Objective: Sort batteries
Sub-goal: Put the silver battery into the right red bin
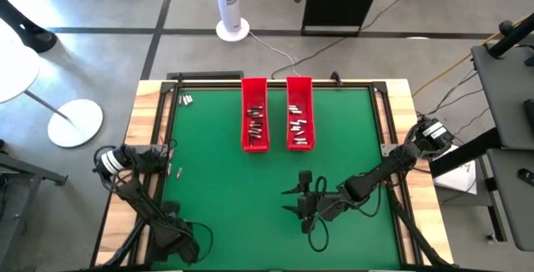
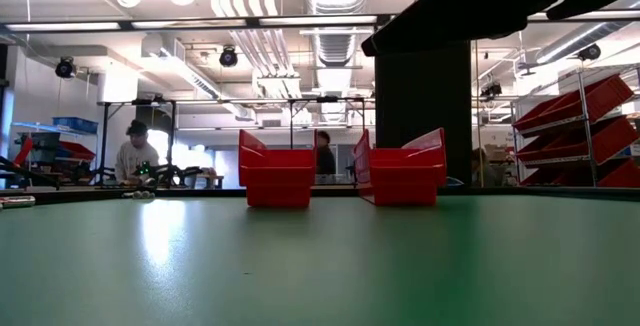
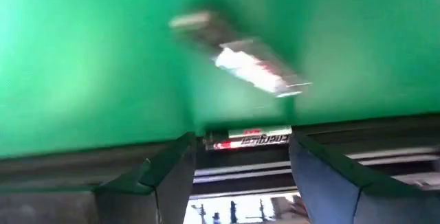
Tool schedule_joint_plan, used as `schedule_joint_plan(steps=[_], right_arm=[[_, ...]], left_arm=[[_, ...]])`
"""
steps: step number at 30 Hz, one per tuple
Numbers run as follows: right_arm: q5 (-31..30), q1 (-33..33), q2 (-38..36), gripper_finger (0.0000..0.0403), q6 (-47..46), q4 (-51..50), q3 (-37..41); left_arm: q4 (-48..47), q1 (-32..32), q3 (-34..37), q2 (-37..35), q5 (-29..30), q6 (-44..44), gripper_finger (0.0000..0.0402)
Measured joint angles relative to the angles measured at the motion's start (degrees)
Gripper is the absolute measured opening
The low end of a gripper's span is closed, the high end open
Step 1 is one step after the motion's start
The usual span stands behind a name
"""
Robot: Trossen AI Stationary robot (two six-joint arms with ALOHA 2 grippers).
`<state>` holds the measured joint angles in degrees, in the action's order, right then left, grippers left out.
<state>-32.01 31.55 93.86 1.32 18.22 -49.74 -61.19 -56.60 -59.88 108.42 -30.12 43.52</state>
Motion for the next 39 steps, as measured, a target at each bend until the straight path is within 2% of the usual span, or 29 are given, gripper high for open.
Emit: schedule_joint_plan(steps=[3, 8, 14, 16, 22, 32, 36, 39], right_arm=[[0.01, 0.0, 0.0, 0.019, 0.02, 0.03, 0.05], [0.01, 0.02, 0.0, 0.0194, 0.03, 0.04, 0.05], [0.06, 0.02, 0.0, 0.0194, -0.27, 0.04, 0.05], [0.71, 0.02, 0.0, 0.0193, -0.3, 0.04, 0.05], [0.98, 0.02, 0.0, 0.0195, -0.79, 0.06, 0.05], [1.18, 0.07, 0.0, 0.0187, -1.72, 0.07, 0.05], [2.56, 0.07, 0.0, 0.019, -1.77, 0.07, 0.05], [2.64, 0.07, 0.0, 0.0191, -1.77, 0.07, 0.05]], left_arm=[[-3.62, 0.77, -0.06, -1.01, 3.87, -0.44, 0.0212], [-6.46, 1.83, -1.16, -2.88, 5.87, 2.37, 0.0212], [-5.87, 2.18, -7.34, -4.5, 12.81, 13.58, 0.0212], [-5.77, 2.17, -7.66, -4.97, 12.89, 17.42, 0.0212], [2.97, 2.18, -1.63, -7.64, 10.11, 24.33, 0.0204], [11.54, 2.23, 12.27, -13.73, 9.16, 32.33, 0.0151], [18.02, 2.53, 15.19, -15.23, 7.78, 34.84, 0.0132], [19.06, 3.12, 15.53, -15.24, 7.58, 35.22, 0.0105]])
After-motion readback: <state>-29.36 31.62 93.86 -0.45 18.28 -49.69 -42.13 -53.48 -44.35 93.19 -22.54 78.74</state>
